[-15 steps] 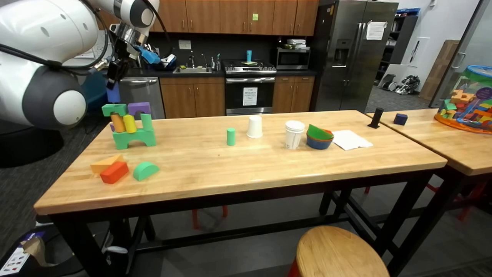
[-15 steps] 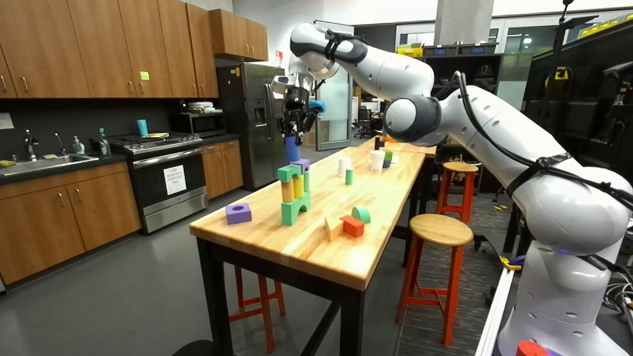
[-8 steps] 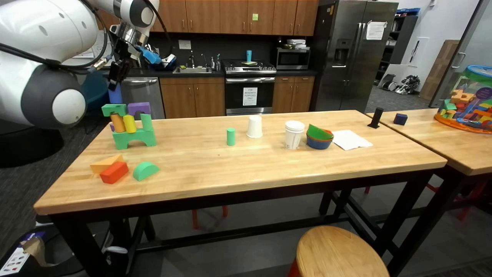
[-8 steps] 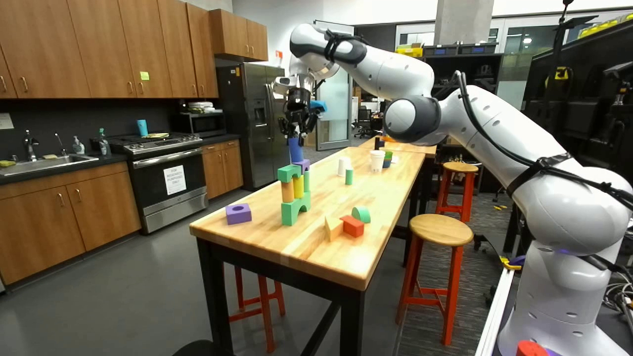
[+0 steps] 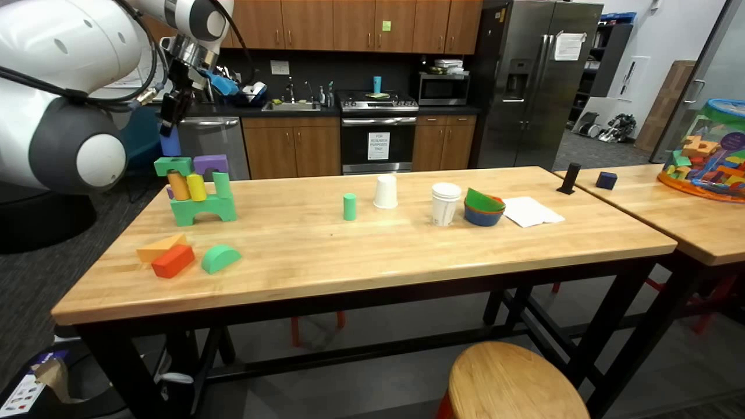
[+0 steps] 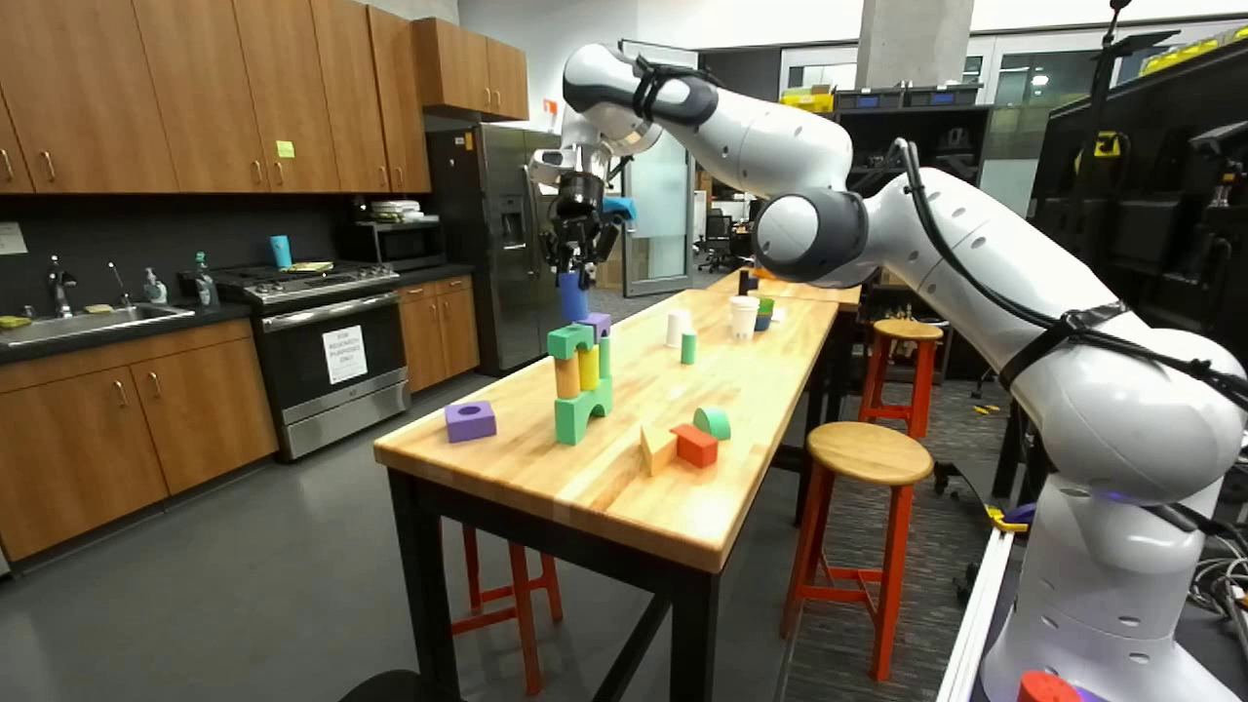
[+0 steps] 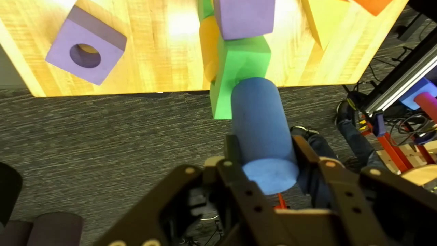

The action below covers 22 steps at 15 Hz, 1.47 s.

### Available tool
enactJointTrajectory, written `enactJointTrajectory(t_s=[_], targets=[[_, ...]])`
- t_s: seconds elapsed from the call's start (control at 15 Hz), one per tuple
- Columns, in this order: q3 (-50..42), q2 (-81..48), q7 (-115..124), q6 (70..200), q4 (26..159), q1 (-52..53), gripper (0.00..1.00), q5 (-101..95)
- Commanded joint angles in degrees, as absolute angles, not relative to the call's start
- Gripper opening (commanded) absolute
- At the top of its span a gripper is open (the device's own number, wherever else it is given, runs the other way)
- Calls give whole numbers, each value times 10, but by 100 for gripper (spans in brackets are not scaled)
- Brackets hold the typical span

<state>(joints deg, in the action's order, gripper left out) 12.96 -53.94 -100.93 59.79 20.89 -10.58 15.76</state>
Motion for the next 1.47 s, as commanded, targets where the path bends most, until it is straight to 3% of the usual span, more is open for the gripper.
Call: enactJointTrajectory(t_s=[0.0, 1.4], targets=[[126, -531, -1026, 604, 209, -100, 16, 154], [125, -537, -1028, 616, 210, -108, 16, 156]])
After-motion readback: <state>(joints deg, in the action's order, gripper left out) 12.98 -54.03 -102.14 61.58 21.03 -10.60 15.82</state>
